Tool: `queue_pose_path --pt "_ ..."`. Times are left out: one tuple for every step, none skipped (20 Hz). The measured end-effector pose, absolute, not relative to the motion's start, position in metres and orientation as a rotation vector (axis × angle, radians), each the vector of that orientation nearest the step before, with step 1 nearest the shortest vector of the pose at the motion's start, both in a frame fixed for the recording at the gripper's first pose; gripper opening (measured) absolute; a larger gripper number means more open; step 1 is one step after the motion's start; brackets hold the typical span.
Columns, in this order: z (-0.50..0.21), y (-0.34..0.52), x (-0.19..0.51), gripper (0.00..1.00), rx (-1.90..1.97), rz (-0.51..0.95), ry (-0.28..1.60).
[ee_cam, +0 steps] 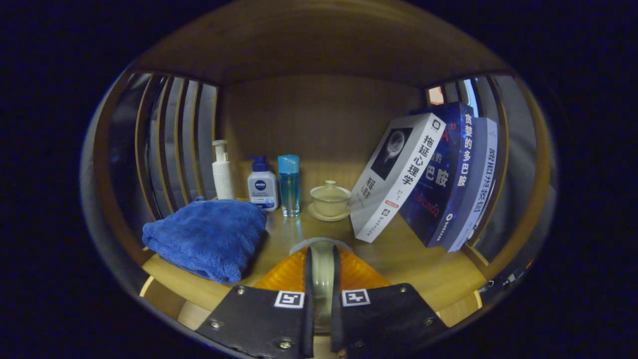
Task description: Pull open the drawer, take out the items inside it, and place them on the countertop above the cabinet.
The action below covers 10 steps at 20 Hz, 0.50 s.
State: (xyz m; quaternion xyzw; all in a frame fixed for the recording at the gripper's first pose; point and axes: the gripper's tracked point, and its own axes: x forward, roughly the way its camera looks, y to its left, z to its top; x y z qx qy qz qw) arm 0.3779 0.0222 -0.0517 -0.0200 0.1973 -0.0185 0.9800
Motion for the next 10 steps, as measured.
queue_pose_path --pt "-0.0522 0.0215 0.3780 0.14 -0.039 -0.038 0.396" --pt "-0.0523 0.0209 0.3791 0.17 -0.040 -0.038 0.393" --pt "-0.0538 0.0212 0.3797 0.19 -0.043 -0.039 0.389" --pt "-0.0548 0.0205 0.3808 0.20 -0.045 -0.039 0.387" --pt "-0.0571 0.0211 0.3802 0.22 -0.044 -0.040 0.388" --pt "-0.0573 0.0217 0.3805 0.22 -0.040 -0.038 0.389" --pt "-0.0569 0.0227 0.3792 0.22 -0.035 -0.033 0.385" --pt "-0.0557 0.0233 0.3786 0.22 -0.030 -0.028 0.383" --pt "-0.0545 0.0238 0.3776 0.22 -0.028 -0.022 0.377" --pt "-0.0525 0.0236 0.3769 0.22 -0.032 -0.018 0.374"
